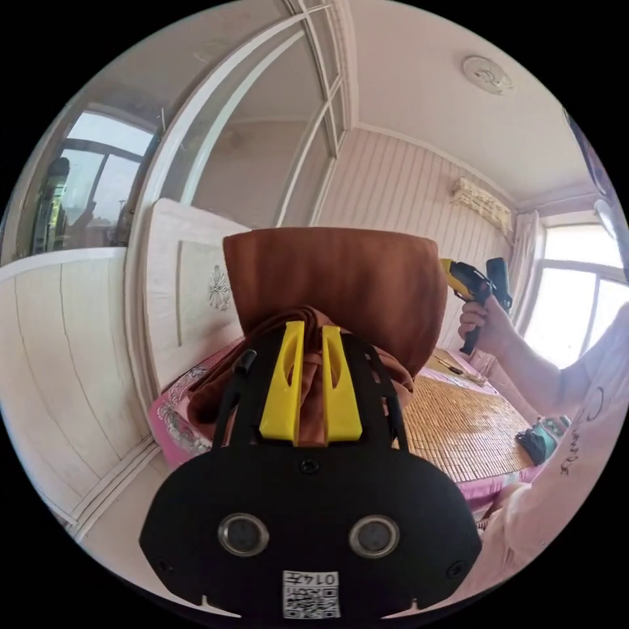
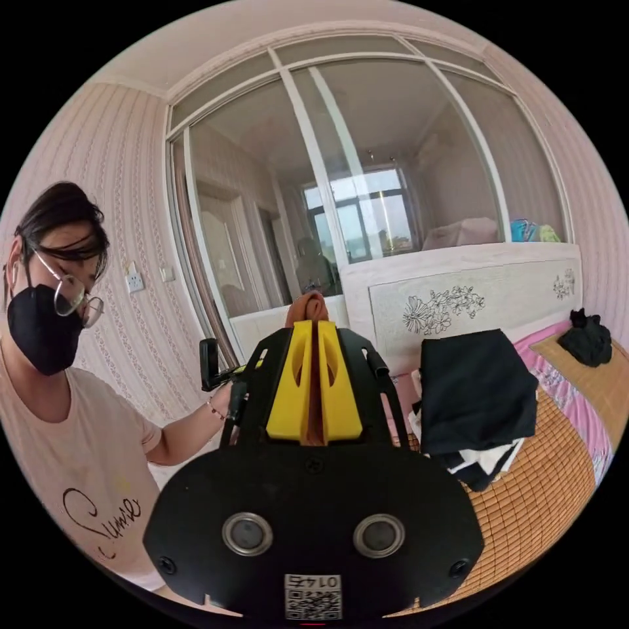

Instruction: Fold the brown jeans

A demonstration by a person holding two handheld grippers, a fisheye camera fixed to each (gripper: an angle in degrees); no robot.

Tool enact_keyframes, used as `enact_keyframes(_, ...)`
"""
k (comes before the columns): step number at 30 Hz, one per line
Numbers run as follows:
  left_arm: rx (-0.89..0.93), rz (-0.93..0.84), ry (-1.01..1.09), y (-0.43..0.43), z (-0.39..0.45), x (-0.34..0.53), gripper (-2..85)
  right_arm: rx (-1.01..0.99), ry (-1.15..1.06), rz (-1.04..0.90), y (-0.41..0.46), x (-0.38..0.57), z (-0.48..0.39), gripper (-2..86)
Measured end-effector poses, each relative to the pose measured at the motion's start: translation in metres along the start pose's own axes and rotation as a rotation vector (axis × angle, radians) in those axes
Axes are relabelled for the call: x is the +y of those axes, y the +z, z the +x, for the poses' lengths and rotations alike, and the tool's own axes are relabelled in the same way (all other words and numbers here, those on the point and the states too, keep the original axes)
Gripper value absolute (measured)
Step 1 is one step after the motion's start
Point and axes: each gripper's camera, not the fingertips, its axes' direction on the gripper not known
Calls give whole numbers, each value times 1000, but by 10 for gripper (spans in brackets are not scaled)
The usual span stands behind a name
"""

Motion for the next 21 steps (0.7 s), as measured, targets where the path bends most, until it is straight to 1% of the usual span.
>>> enact_keyframes(2, 113, 15, 26, -5, 45, -15, 48, 68, 45, 78, -80, 21, -2, -5)
enact_keyframes(3, 140, 15, 39, -5, 56, -17, 48, 103, 39, 94, -100, 27, -5, -5)
enact_keyframes(4, 181, 11, 80, -4, 79, -21, 48, 205, 23, 120, -138, 41, -14, -4)
enact_keyframes(5, 184, -4, 125, -1, 99, -21, 49, 322, 1, 138, -172, 57, -26, -4)
enact_keyframes(6, 181, -20, 140, 2, 107, -21, 49, 382, -11, 142, -188, 66, -31, -3)
enact_keyframes(7, 180, -67, 147, 9, 117, -16, 49, 495, -6, 138, -215, 89, -38, -3)
enact_keyframes(8, 196, -126, 118, 20, 120, -7, 49, 583, 51, 106, -238, 114, -38, -2)
enact_keyframes(9, 212, -159, 88, 27, 120, 1, 49, 618, 95, 79, -248, 128, -36, -2)
enact_keyframes(11, 255, -341, -12, 62, 123, 47, 49, 729, 363, -110, -274, 201, -14, 0)
enact_keyframes(12, 261, -396, -33, 74, 124, 63, 49, 743, 424, -179, -276, 223, -6, 0)
enact_keyframes(13, 267, -505, -109, 98, 124, 100, 50, 762, 538, -316, -276, 269, 6, 0)
enact_keyframes(14, 253, -613, -170, 122, 127, 138, 50, 800, 622, -413, -273, 311, 11, 2)
enact_keyframes(15, 237, -672, -194, 132, 130, 155, 50, 804, 656, -444, -272, 327, 12, 3)
enact_keyframes(16, 213, -798, -215, 150, 141, 184, 50, 777, 690, -475, -267, 347, 12, 7)
enact_keyframes(17, 162, -803, -192, 153, 152, 198, 50, 732, 701, -480, -258, 355, 11, 13)
enact_keyframes(18, 145, -771, -180, 150, 157, 199, 50, 705, 686, -475, -252, 355, 10, 18)
enact_keyframes(19, 147, -738, -185, 148, 160, 198, 50, 643, 627, -469, -236, 349, 9, 36)
enact_keyframes(21, 162, -743, -240, 152, 158, 196, 52, 554, 530, -494, -203, 336, 11, 73)
